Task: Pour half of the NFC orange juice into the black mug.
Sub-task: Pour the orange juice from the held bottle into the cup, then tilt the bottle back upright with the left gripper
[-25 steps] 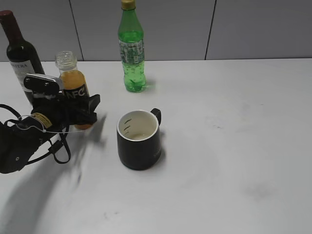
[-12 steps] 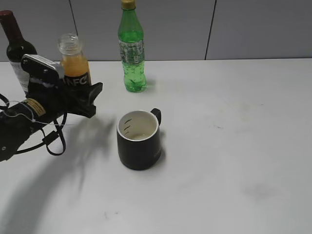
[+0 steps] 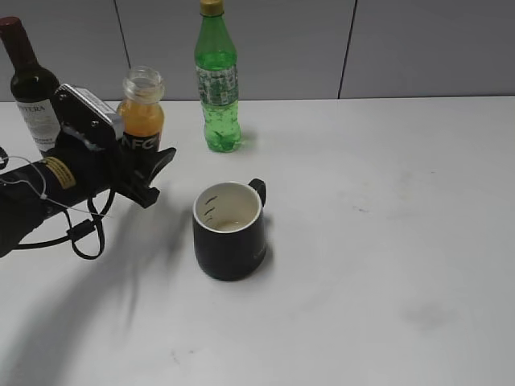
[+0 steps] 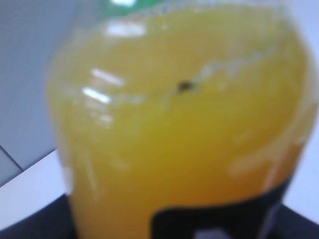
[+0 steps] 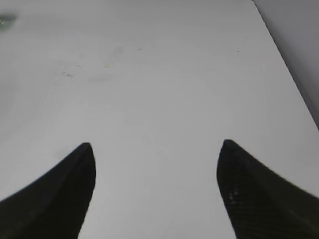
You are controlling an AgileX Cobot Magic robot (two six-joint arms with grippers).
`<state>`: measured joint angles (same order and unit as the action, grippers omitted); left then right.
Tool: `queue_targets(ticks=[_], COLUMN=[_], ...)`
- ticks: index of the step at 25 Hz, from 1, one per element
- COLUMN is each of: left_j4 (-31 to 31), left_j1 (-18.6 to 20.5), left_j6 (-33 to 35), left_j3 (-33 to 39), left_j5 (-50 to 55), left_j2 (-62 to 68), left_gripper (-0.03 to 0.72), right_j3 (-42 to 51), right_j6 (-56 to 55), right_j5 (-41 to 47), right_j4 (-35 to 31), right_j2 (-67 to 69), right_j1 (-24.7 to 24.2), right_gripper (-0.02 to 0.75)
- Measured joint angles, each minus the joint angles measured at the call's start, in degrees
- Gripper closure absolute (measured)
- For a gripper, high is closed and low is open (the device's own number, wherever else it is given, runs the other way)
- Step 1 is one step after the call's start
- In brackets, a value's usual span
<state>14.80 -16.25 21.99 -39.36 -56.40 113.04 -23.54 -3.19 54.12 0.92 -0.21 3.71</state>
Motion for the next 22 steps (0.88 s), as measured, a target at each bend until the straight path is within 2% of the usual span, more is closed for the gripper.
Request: queue_targets(ticks=[22], left_j4=[-0.26], left_j1=[-0.38], left_j6=[0.24], left_j3=[0.07], left_j5=[3.21], left_j2=[-6.98], left_gripper=[0.217], right_j3=[0.00], right_j6=[0.05], right_j5=[0.00], right_j4=[0.00], right_j2=[0.00], right_j1=[0.00], right_gripper=[0.161])
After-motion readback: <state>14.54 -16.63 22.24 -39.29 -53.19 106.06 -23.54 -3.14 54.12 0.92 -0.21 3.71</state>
